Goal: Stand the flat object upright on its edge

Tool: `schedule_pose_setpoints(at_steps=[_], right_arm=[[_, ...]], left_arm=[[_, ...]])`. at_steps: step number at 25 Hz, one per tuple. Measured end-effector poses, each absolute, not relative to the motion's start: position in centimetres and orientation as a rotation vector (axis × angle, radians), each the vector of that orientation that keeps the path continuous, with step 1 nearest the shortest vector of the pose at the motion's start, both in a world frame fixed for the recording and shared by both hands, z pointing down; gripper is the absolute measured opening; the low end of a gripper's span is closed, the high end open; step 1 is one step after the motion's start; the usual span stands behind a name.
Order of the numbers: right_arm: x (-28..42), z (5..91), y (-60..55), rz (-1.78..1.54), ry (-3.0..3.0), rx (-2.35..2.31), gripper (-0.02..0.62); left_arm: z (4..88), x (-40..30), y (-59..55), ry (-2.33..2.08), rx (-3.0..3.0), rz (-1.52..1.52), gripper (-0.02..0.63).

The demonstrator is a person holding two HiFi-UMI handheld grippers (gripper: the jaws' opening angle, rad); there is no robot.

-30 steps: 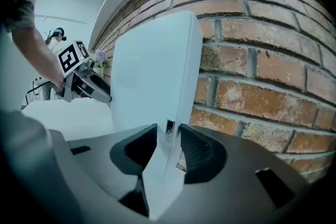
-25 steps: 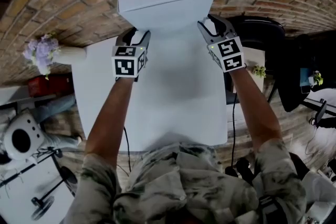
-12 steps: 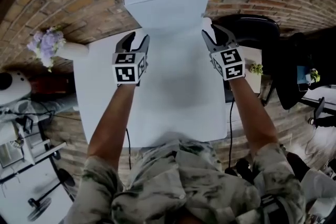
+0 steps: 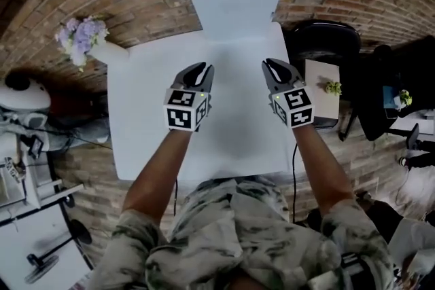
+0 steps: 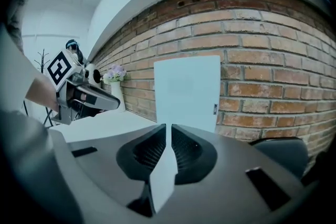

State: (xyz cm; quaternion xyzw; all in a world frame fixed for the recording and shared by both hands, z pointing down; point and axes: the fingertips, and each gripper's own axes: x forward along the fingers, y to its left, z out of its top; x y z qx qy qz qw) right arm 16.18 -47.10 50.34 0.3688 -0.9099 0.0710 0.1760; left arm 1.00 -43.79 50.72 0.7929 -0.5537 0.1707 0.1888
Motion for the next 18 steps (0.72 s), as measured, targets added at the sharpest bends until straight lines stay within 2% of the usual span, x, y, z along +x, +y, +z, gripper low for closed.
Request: schedule_pose_setpoints(at_steps=[7,18], right_arm=[[13.3,48.4,-36.3,0.260,-2.603,1.025,0.028],[9.7,46.9,-18.9,0.321,-2.609,1.010,0.021]], left_arm=[[49.2,2.8,-33.4,-1.374,2.320,0.422,0.034],[47.1,0.7,-16.3,-1.206,2.392,0.391,0.025]])
